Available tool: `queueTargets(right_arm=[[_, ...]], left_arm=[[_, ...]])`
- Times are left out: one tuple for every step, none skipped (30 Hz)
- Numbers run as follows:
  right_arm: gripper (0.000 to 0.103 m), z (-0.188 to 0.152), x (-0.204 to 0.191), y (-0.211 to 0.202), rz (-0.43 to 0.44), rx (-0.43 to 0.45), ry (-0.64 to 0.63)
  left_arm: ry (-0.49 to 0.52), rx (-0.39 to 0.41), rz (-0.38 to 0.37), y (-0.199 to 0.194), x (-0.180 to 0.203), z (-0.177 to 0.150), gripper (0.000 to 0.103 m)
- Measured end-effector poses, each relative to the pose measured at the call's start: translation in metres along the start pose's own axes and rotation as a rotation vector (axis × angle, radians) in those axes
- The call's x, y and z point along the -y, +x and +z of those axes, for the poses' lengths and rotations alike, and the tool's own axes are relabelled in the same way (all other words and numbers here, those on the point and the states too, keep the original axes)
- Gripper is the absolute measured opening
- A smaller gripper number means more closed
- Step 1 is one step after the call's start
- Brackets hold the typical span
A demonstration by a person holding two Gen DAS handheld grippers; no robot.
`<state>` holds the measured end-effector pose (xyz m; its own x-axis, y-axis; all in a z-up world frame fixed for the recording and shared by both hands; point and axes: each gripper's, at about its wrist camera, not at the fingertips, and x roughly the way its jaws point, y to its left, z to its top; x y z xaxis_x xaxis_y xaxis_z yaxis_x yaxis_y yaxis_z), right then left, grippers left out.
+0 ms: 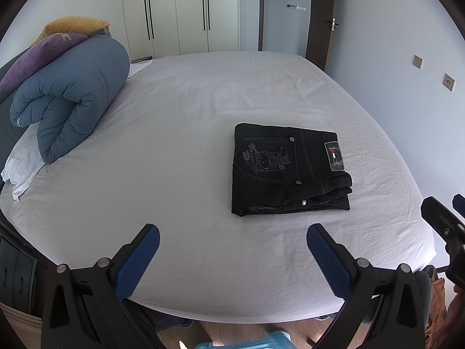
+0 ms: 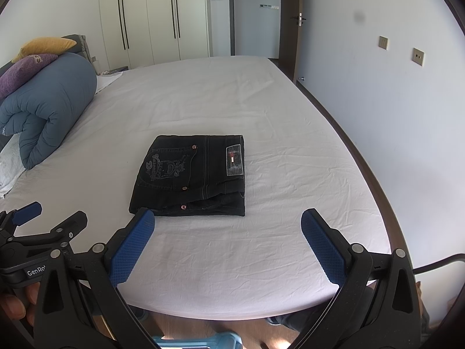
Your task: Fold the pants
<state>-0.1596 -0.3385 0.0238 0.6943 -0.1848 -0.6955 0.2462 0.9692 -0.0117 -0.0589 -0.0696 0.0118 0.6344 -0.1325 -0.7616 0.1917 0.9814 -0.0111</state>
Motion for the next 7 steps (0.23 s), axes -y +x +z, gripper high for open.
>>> queueTargets(right_arm=[[0.103, -0.0009, 0.0000, 0.0000, 0.001, -0.001, 0.000], [0.103, -0.0011, 0.0007, 0.0009, 0.003, -0.003, 0.000], [0.103, -0.0018, 0.0011, 0.0012, 0.004, -0.005, 0.001], [0.103, -0.0027, 0.0012, 0.0010, 0.004, -0.006, 0.003], [0.103, -0.0029, 0.0018, 0.0009, 0.005, -0.007, 0.004], [0.103, -0.0039, 0.0020, 0.0005, 0.006, -0.007, 0.006], [0.103, -0.0033, 0.0033, 0.0006, 0.006, -0.007, 0.007]], left_arm=[[-0.001, -0.001, -0.005, 0.0005, 0.0002, -0.0001, 0.103], [-0.001, -0.005, -0.006, 0.0012, 0.0008, -0.0012, 0.103], [0.003, -0.008, -0.001, 0.0017, 0.0018, -0.0026, 0.103], [0.009, -0.009, 0.007, 0.0026, 0.0028, -0.0038, 0.103], [0.012, -0.006, 0.009, 0.0022, 0.0035, -0.0053, 0.103], [0.012, -0.004, 0.009, 0.0026, 0.0038, -0.0056, 0.103], [0.009, -0.006, 0.009, 0.0032, 0.0036, -0.0059, 0.103]])
